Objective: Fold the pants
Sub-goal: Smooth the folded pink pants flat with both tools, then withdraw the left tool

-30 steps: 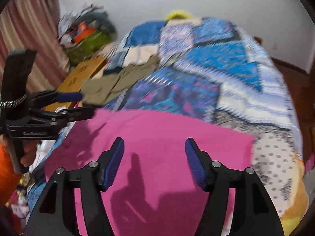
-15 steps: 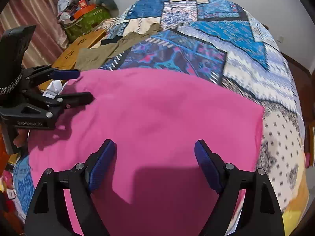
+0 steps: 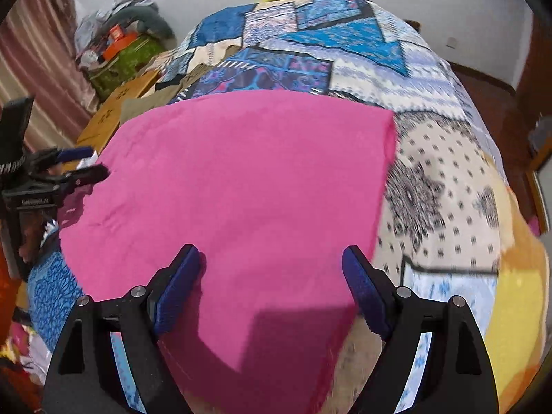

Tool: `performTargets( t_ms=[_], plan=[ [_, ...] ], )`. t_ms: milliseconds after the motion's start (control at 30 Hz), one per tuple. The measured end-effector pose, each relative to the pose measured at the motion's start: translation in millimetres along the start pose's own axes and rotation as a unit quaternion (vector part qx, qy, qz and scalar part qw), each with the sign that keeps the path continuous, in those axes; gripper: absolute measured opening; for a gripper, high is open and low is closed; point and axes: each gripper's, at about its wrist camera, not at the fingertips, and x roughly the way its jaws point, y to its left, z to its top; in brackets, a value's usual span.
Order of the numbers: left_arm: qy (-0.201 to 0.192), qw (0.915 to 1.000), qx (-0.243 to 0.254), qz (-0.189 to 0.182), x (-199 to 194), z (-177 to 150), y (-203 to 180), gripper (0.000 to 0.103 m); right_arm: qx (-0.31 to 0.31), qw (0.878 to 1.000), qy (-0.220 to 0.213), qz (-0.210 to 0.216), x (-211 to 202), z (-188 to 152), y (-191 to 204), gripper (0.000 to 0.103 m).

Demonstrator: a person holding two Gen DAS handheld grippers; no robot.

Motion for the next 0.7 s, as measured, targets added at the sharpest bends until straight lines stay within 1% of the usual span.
performTargets(
  t_ms=[67, 200, 367, 433, 533, 700],
  plan=[
    [-0.002, 1.0000, -0.005, 0.003, -4, -9, 1, 0.088, 0.017, 1.000, -0.002, -0.001, -4, -5, -5, 0.083],
    [-0.008, 0.9999, -0.009, 0.004, -15, -23, 4, 0.088, 0.025, 1.000, -0.004, -0.005, -9, -12, -5, 0.083],
    [-0.011, 0.9996, -0.026, 0.009, -29, -34, 11, 0.088, 0.002, 0.999, -0.016, -0.039, -21, -17, 8, 0.083],
    [-0.009, 0.9991, -0.040, 0.006, -34, -36, 15, 0.088, -0.009, 0.999, -0.031, -0.042, -27, -16, 18, 0.083],
    [-0.014, 0.9959, -0.085, -0.025, -46, -38, 27, 0.088, -0.023, 0.998, -0.051, -0.033, -36, -13, 33, 0.083],
    [-0.016, 0.9842, -0.157, -0.080, -57, -44, 41, 0.088, -0.048, 0.996, -0.076, -0.003, -37, -4, 68, 0.083]
  ],
)
